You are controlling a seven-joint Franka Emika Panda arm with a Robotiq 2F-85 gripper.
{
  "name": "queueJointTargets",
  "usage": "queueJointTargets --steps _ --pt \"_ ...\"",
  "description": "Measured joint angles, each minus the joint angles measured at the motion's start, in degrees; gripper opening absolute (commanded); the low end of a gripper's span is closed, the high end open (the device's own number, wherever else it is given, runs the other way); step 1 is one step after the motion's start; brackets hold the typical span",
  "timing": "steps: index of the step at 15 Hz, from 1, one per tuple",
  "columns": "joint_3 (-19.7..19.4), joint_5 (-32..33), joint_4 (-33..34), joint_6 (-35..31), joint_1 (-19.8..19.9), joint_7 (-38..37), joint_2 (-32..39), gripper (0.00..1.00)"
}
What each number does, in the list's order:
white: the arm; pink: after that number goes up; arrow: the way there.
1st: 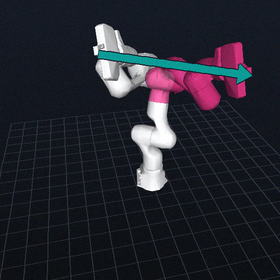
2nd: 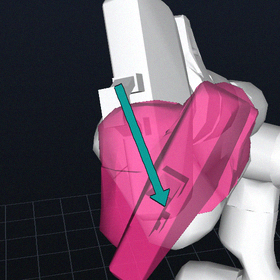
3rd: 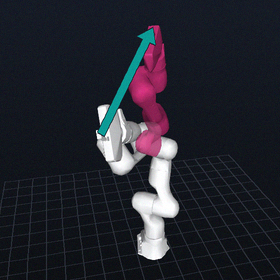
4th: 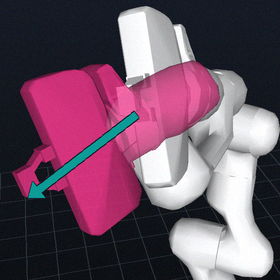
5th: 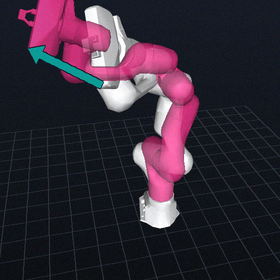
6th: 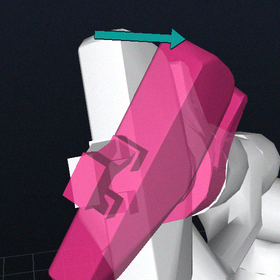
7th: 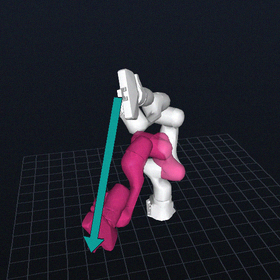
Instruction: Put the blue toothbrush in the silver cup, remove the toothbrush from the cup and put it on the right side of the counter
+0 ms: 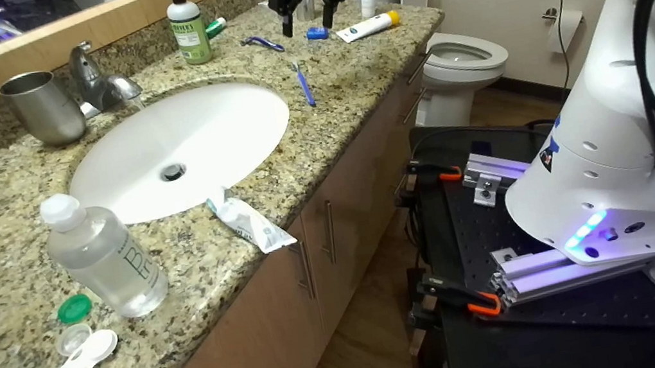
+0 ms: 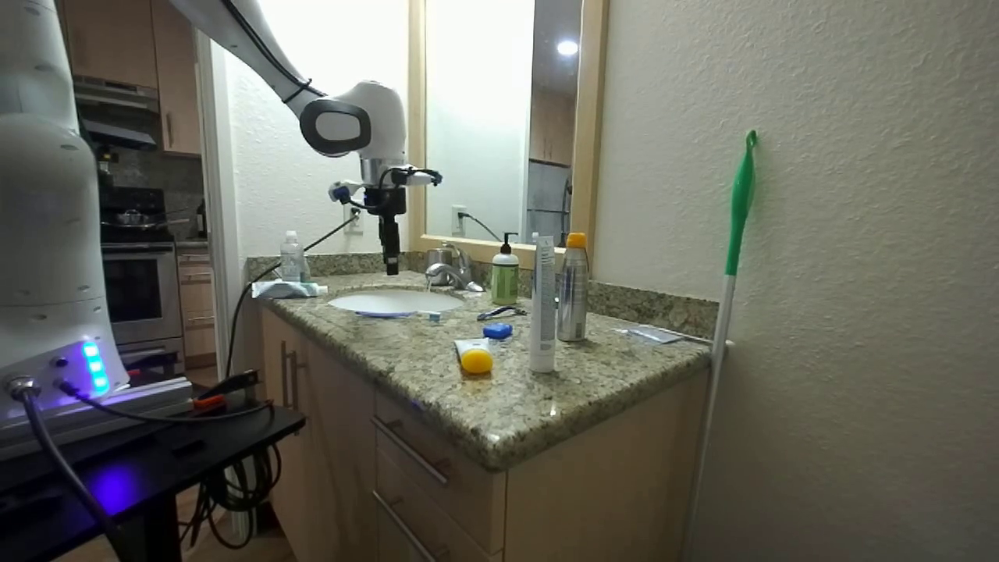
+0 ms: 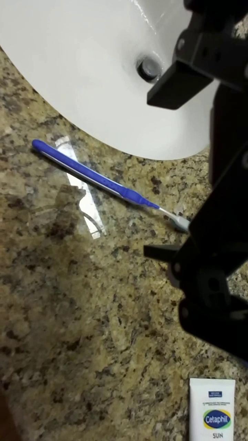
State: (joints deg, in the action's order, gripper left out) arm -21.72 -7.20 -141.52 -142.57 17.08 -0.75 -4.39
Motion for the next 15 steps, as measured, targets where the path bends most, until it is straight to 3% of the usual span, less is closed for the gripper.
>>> queueJointTargets --steps 5,7,11,15 --pt "0.18 -2.92 1.12 -0.08 0.00 -5.35 3.38 1.00" --pt "0.64 -3.52 1.45 -3.31 -0.08 -9.38 6.77 1.00" --pt "1.13 0.87 1.59 -11.27 -0.80 -19.76 12.84 1.00" --pt "1.05 1.25 1.98 -12.08 -0.94 -20.99 14.15 1.00"
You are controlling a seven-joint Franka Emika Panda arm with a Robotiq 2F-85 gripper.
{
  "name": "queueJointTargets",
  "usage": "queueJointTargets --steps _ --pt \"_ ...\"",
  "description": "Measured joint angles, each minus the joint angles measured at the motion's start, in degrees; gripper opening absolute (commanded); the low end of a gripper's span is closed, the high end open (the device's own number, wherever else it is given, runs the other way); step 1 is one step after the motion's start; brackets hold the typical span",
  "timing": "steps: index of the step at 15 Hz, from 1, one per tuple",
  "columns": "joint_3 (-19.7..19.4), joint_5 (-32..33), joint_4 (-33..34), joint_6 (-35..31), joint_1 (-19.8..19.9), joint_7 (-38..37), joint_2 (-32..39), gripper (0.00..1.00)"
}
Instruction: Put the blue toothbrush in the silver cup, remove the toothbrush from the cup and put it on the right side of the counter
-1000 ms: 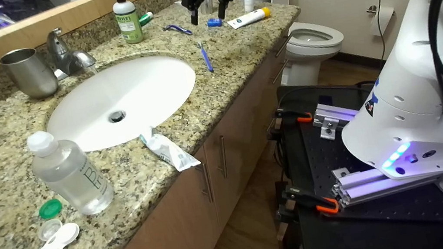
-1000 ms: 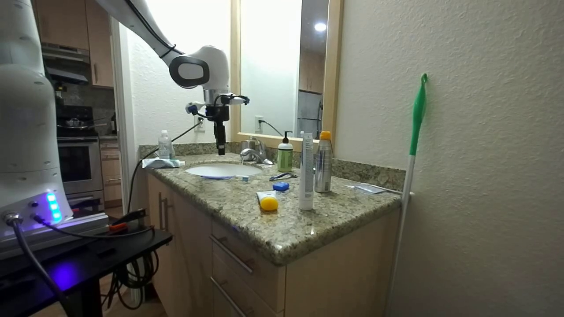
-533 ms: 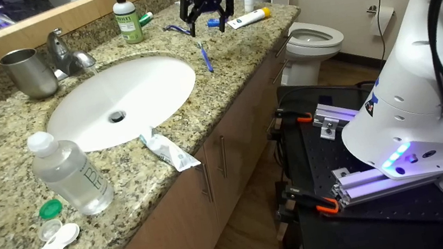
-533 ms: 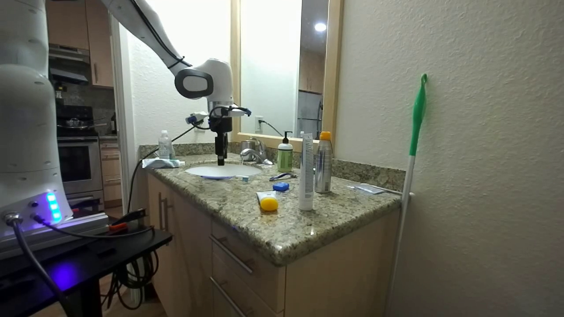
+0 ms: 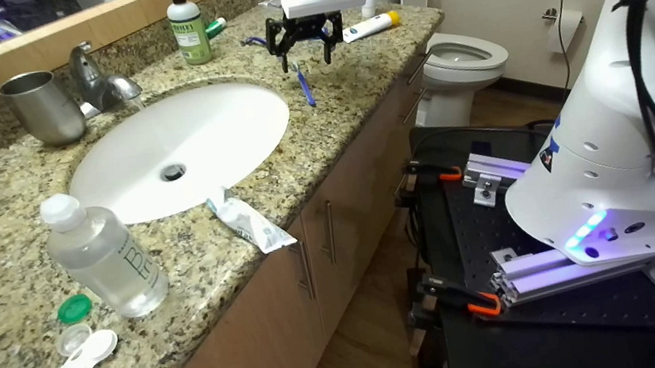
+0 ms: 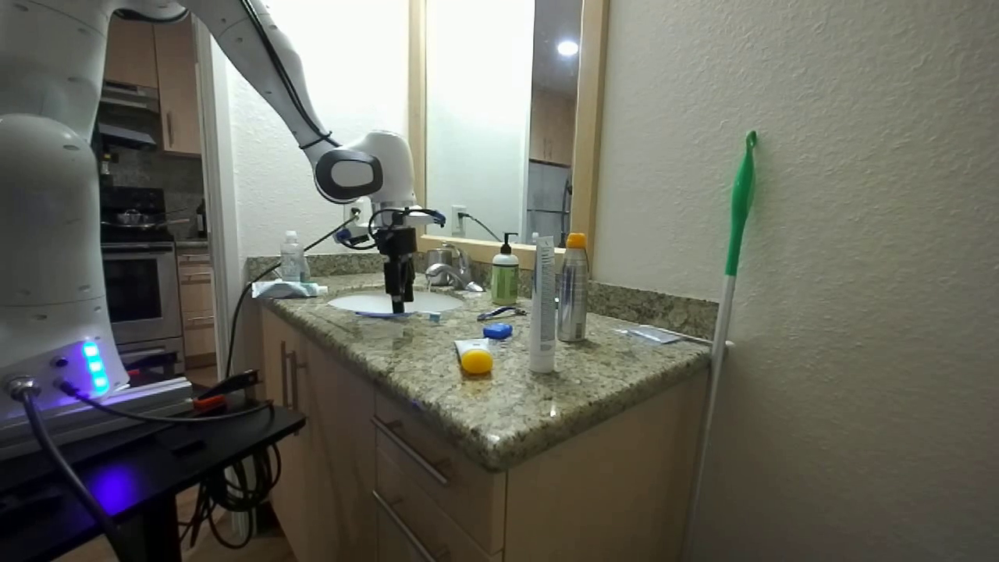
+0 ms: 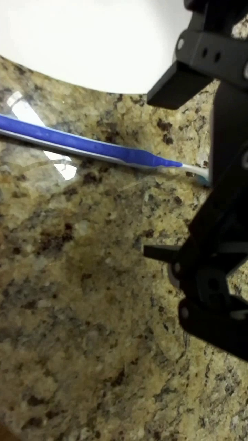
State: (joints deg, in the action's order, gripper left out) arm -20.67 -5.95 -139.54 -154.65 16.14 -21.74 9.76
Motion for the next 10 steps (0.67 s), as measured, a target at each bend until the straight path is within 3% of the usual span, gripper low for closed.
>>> queueJointTargets --steps 10 --pt "-0.98 0.20 1.52 -0.52 0.10 -0.60 1.47 1.00"
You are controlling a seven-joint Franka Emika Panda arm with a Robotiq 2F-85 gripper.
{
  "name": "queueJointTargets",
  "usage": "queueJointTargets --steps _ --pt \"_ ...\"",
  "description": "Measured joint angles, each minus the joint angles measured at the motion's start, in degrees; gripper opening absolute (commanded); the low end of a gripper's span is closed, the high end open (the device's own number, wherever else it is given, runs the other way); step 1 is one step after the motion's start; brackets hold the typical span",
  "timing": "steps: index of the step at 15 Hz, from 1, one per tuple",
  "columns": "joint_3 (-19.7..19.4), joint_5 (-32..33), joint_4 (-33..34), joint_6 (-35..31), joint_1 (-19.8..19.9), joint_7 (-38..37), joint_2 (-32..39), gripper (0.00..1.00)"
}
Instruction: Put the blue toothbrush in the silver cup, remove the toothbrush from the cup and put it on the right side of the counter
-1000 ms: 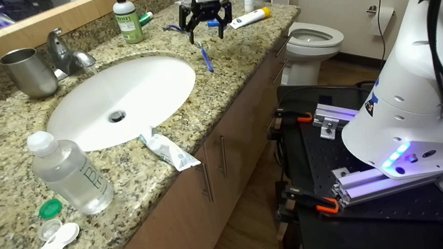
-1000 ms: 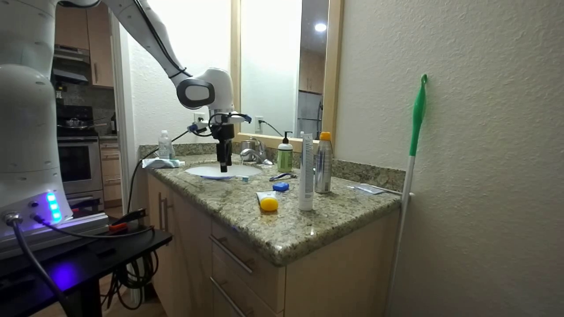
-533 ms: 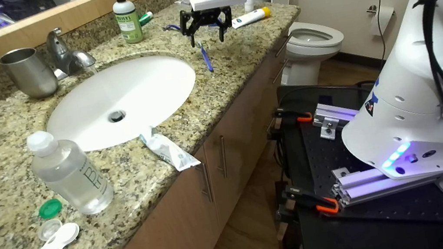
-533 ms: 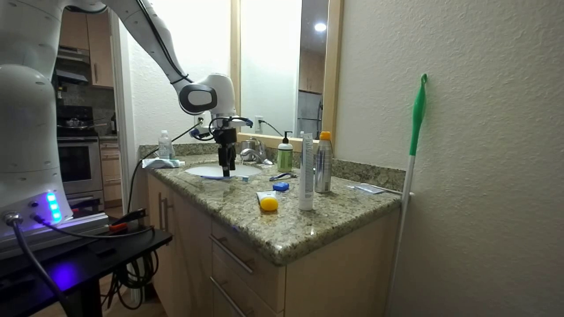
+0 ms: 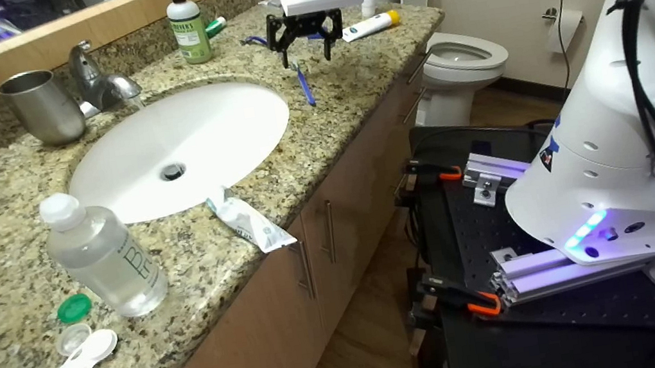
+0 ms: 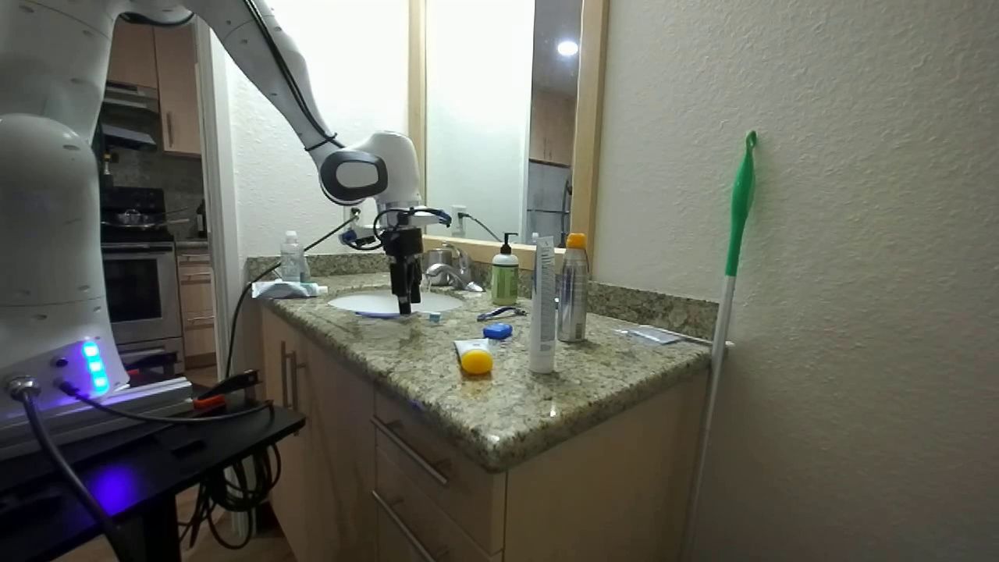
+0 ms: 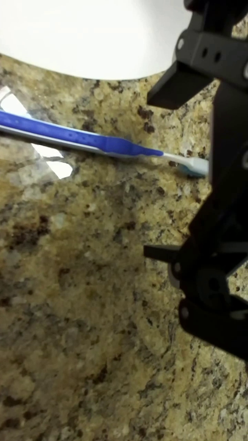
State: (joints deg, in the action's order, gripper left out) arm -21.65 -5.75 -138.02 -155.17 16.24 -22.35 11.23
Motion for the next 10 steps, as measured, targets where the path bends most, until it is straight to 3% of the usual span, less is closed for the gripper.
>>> queueJointTargets --steps 10 --pt "-0.10 0.38 1.32 -1.49 -0.13 0.16 1.86 1.00"
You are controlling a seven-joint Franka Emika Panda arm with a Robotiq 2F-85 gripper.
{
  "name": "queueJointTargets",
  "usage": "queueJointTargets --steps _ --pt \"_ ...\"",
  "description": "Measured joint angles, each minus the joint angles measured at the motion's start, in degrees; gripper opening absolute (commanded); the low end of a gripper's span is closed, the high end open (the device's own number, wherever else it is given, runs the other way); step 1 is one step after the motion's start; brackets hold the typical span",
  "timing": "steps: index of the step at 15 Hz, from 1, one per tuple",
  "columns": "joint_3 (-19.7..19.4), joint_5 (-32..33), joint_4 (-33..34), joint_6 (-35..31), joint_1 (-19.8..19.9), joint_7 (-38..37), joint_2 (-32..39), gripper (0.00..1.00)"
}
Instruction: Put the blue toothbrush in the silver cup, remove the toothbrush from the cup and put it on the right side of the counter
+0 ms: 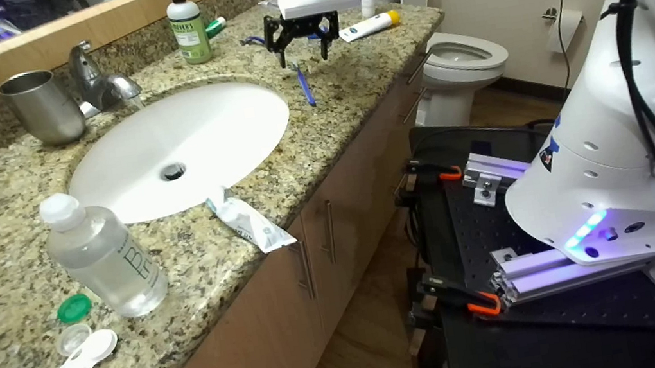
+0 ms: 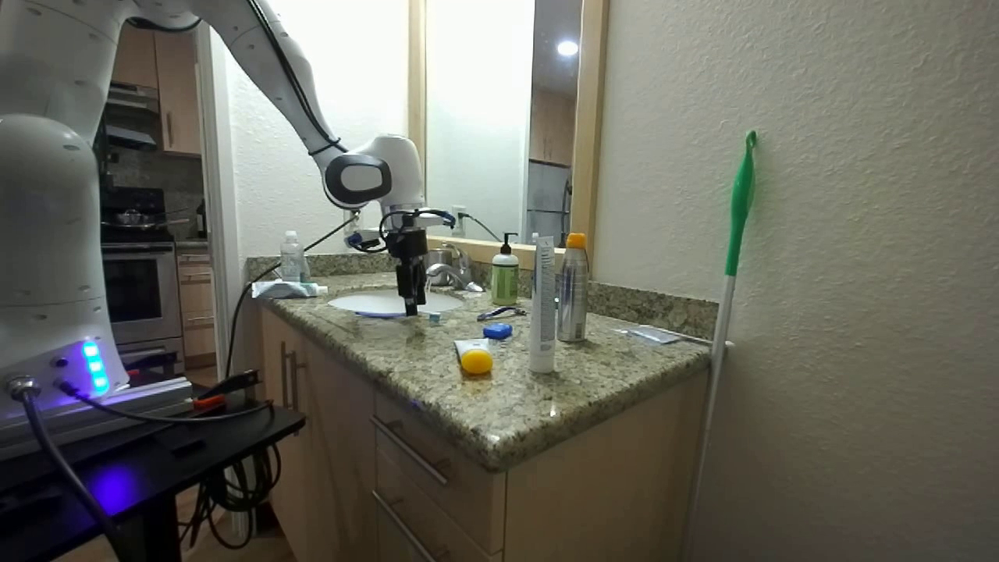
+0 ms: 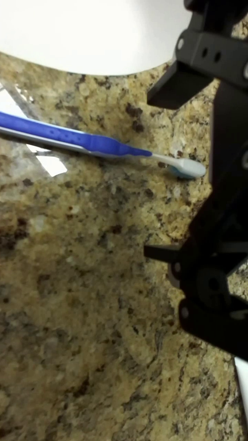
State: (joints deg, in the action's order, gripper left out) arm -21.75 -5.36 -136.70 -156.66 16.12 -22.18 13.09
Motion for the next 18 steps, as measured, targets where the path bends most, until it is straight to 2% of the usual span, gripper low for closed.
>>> queueJointTargets --steps 15,16,17,18 --pt "0.12 -0.20 0.79 -0.43 0.01 0.16 2.30 1.00" --pt "0.11 -0.20 0.79 -0.43 0.01 0.09 2.29 0.75" --pt "0.09 -0.22 0.80 -0.34 0.01 0.08 2.29 0.74" --pt "0.08 -0.23 0.80 -0.32 0.02 0.08 2.30 0.66"
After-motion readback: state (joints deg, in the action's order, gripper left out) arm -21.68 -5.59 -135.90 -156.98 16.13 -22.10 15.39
